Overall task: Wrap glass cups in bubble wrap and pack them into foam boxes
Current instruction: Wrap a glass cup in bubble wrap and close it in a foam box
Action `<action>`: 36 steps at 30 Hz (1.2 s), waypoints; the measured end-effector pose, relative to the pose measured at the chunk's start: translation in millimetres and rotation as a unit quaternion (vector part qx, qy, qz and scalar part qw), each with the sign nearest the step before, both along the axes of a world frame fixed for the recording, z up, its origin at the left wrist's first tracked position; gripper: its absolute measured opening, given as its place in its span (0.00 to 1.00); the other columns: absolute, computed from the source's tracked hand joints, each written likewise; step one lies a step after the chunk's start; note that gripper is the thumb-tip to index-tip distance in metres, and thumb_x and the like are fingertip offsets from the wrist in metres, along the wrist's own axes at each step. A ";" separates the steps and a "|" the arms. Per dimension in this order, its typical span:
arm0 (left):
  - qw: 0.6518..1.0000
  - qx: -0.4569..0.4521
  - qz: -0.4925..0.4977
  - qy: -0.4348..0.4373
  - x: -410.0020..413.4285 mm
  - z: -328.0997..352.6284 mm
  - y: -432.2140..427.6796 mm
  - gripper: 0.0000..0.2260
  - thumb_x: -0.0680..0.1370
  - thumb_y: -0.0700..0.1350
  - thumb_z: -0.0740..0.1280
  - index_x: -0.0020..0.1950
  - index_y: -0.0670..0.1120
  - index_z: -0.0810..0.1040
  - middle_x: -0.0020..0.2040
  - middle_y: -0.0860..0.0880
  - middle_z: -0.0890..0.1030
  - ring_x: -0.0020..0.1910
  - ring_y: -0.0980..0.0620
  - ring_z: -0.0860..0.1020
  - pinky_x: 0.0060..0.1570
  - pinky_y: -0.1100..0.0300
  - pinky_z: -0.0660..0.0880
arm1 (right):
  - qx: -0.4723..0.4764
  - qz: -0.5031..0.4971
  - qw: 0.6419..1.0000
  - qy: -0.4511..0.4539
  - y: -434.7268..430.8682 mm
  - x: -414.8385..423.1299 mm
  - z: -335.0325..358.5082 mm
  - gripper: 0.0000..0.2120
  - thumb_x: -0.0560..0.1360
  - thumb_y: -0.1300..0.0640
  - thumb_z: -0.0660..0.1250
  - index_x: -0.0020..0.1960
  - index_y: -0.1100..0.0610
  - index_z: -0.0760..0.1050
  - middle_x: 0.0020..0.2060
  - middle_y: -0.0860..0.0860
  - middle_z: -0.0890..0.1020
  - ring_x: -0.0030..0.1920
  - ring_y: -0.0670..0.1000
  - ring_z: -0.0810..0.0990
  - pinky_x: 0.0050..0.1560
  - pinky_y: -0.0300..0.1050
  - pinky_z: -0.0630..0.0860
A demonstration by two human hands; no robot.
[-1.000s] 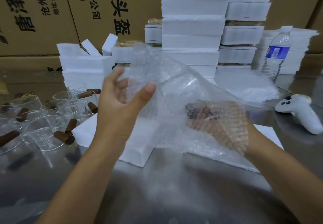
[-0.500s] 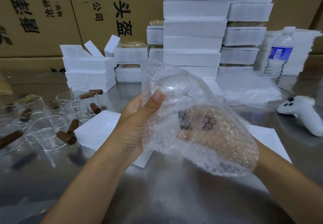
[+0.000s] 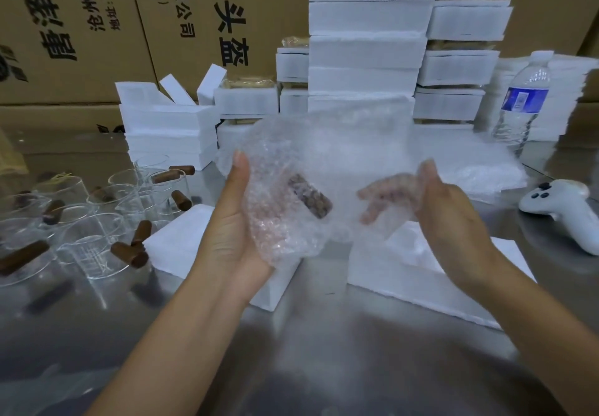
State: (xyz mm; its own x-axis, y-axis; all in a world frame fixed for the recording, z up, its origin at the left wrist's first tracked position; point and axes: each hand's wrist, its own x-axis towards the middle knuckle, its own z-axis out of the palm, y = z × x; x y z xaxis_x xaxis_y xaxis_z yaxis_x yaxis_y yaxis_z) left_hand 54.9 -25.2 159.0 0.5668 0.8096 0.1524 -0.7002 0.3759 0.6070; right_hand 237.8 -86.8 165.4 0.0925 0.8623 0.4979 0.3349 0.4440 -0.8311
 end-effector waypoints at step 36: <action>0.991 0.056 0.122 0.019 9.8 -1.2 -0.7 0.20 0.67 0.42 0.69 0.60 0.47 0.76 0.52 0.48 0.84 0.49 0.52 0.83 0.44 0.61 0.80 | 0.054 -0.114 0.964 0.232 5.5 19.5 10.2 0.19 0.70 0.42 0.66 0.58 0.45 0.68 0.48 0.45 0.82 0.48 0.46 0.83 0.51 0.47 0.76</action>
State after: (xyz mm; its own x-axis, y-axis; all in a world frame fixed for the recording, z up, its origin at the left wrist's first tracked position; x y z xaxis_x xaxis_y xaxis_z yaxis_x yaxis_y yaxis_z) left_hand 64.8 -25.9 157.9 0.3624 0.9029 0.2310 -0.7385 0.1270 0.6622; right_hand 257.2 -81.3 175.6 0.5089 0.7379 0.4433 0.0374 0.4956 -0.8678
